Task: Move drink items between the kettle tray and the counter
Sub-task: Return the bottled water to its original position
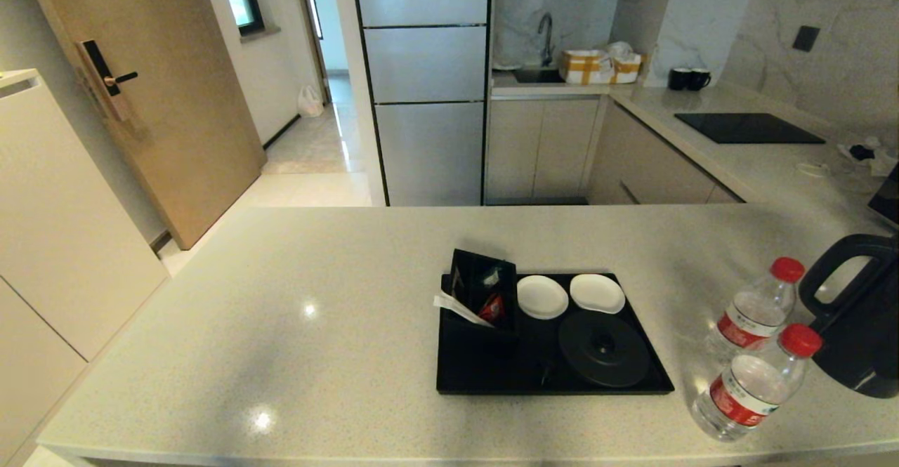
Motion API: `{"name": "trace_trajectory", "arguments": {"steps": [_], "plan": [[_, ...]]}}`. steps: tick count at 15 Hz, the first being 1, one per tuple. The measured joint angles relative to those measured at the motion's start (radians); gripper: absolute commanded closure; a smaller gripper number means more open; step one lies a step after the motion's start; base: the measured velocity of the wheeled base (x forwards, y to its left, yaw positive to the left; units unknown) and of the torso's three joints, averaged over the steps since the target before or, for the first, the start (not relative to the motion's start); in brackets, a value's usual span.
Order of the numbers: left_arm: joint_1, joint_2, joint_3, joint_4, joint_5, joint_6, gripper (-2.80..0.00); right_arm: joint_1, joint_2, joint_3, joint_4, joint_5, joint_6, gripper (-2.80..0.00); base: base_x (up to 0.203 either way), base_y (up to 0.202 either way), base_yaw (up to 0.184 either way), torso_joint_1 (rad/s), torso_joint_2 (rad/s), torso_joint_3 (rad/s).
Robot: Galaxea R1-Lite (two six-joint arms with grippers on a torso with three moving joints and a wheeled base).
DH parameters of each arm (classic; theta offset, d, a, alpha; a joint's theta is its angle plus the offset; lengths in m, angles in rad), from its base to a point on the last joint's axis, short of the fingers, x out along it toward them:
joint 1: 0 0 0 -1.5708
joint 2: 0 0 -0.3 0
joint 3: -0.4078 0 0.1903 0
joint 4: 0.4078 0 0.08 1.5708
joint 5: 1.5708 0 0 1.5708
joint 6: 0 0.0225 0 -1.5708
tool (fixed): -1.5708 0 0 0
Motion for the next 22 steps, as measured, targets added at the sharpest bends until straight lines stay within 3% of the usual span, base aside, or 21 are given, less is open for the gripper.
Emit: {"name": "trace_trajectory", "arguments": {"steps": [3, 4, 11, 15, 22], "plan": [[0.0, 0.0, 0.0, 0.0, 0.0, 0.0, 0.0, 0.001, 0.111, 0.01, 0.015, 0.051, 0.009, 0.0, 0.0, 0.0, 0.0, 0.0, 0.0, 0.0], [0.0, 0.0, 0.0, 0.0, 0.0, 0.0, 0.0, 0.001, 0.132, 0.032, 0.014, 0.067, 0.007, -2.8, 0.0, 0.0, 0.0, 0.0, 0.0, 0.0], [0.0, 0.0, 0.0, 0.0, 0.0, 0.0, 0.0, 0.006, 0.229, 0.168, -0.056, 0.144, -0.038, -2.8, 0.0, 0.0, 0.0, 0.0, 0.0, 0.0], [0.0, 0.0, 0.0, 0.0, 0.0, 0.0, 0.0, 0.006, 0.271, 0.34, -0.337, 0.138, -0.147, -2.8, 0.0, 0.0, 0.0, 0.0, 0.0, 0.0], [0.0, 0.0, 0.0, 0.0, 0.0, 0.0, 0.0, 0.005, 0.667, 0.411, -0.765, 0.126, -0.173, -2.8, 0.0, 0.0, 0.0, 0.0, 0.0, 0.0]]}}
